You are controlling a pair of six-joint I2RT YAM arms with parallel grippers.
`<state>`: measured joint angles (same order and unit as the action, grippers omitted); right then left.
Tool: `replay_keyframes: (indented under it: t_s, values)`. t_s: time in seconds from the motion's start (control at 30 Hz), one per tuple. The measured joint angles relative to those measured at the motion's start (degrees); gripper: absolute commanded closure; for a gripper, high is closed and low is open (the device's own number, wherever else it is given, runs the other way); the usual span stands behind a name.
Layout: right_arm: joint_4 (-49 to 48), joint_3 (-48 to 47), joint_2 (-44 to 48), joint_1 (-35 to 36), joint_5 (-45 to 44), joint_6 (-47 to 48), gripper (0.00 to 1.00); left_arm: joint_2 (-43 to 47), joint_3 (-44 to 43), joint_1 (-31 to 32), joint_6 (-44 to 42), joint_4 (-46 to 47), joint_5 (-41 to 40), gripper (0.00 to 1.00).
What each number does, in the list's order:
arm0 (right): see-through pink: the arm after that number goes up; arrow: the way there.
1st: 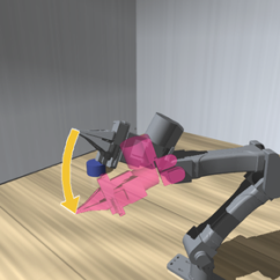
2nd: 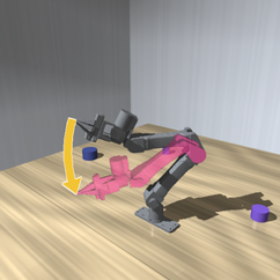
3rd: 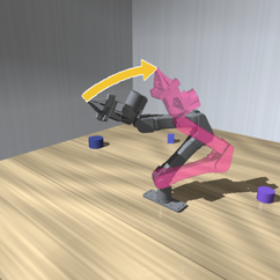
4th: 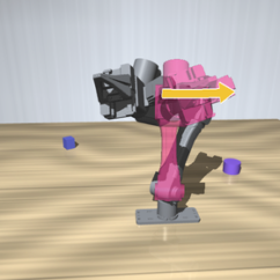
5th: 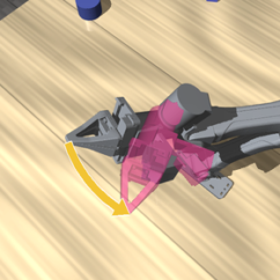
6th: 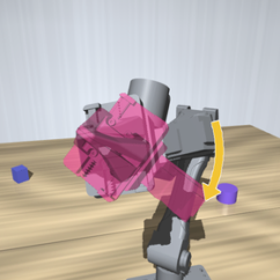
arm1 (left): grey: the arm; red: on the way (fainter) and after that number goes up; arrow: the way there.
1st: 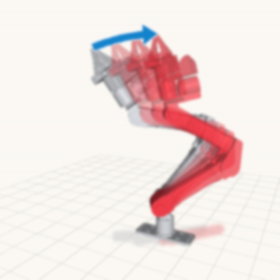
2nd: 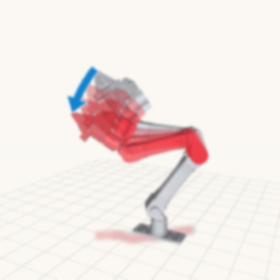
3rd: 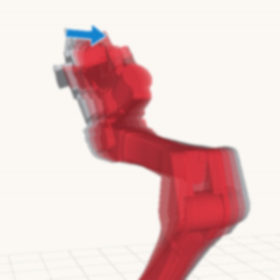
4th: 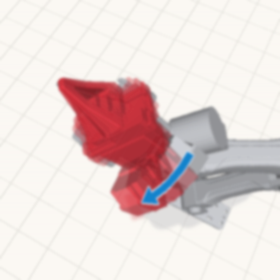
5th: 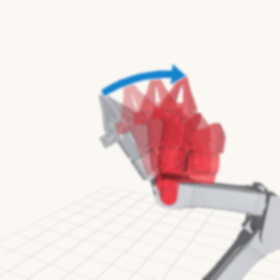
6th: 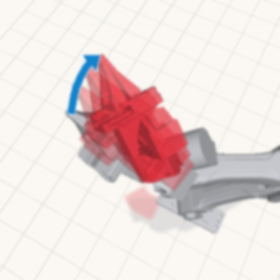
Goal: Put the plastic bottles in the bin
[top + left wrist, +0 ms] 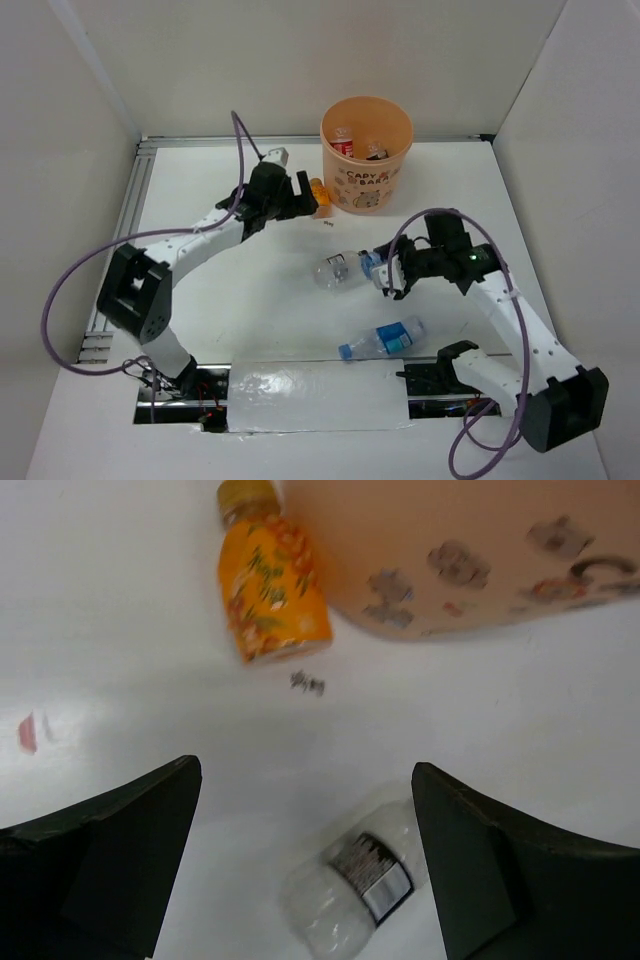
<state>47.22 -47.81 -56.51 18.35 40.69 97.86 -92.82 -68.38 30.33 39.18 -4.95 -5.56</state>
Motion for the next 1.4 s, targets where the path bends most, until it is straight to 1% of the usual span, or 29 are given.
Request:
replay_keyframes:
  t_s: [0.07,0.13,0.27,0.37,0.43,0.53,0.6,0.67,0.7,0.77,0.8,0.83,0.97,1.13,1.23,1.33,1.4]
  values:
    - [-4.0,-2.8,2.4,-0.9,1.1,-7.5,0.67,-5.2,-6.3,-0.6,-0.4,-0.2,0.9,0.01]
    - [-11.1,-4.4,3.6,-2.1,1.1,-15.8,0.67,-10.3,-12.2,-0.9,-0.9,0.1,1.7,0.01]
    - [-25.7,-9.4,-0.7,-3.3,-1.1,-29.7,0.67,-16.7,-17.9,-1.3,-1.9,0.0,2.0,0.01]
    - [-36.4,-17.8,-9.7,-4.7,-3.4,-39.1,0.67,-19.2,-18.5,-1.4,-2.8,-0.5,2.4,0.01]
    - [-41.4,-24.5,-16.3,-6.1,-4.9,-44.3,0.67,-20.1,-18.5,-1.7,-3.0,-0.8,2.8,0.01]
    - [-46.7,-37.4,-27.1,-8.1,-6.4,-51.6,0.61,-20.3,-18.1,-1.9,-3.1,-0.5,3.2,0.01]
    - [-48.6,-45.2,-33.4,-9.3,-6.6,-55.3,0.53,-20.3,-17.7,-2.0,-3.2,0.2,3.5,0.01]
    - [-48.5,-51.5,-39.2,-10.4,-5.9,-58.8,0.41,-20.3,-17.1,-2.1,-3.2,1.1,3.8,0.01]
    - [-48.4,-54.7,-42.3,-11.0,-5.5,-60.6,0.32,-20.3,-16.7,-2.3,-3.2,1.5,4.0,0.01]
    - [-46.8,-59.5,-47.4,-12.0,-4.1,-63.6,0.24,-20.3,-16.1,-2.4,-3.2,1.6,4.3,0.01]
    - [-46.1,-61.2,-49.6,-12.3,-3.4,-64.8,0.15,-20.3,-16.0,-2.5,-3.2,1.6,4.4,0.01]
    - [-45.3,-62.2,-51.4,-12.7,-2.7,-66.1,0.0,-20.3,-15.9,-2.6,-3.2,1.6,4.4,0.01]
    - [-41.4,-62.5,-54.5,-13.8,-0.2,-69.3,0.0,-20.3,-15.8,-2.9,-3.3,2.3,4.5,0.01]
    - [-38.4,-62.5,-53.4,-14.7,2.1,-72.3,0.0,-20.8,-16.0,-3.0,-3.2,3.3,4.9,0.01]
    - [-36.7,-61.6,-50.6,-16.1,3.2,-74.9,0.0,-22.4,-17.0,-3.0,-3.2,3.6,5.3,0.01]
    - [-35.5,-58.9,-45.2,-19.3,4.1,-77.4,0.0,-24.4,-18.0,-3.0,-3.2,3.7,5.5,0.01]
    - [-35.5,-55.4,-40.3,-22.1,4.9,-78.7,0.0,-26.0,-19.0,-2.9,-3.2,3.7,5.5,0.01]
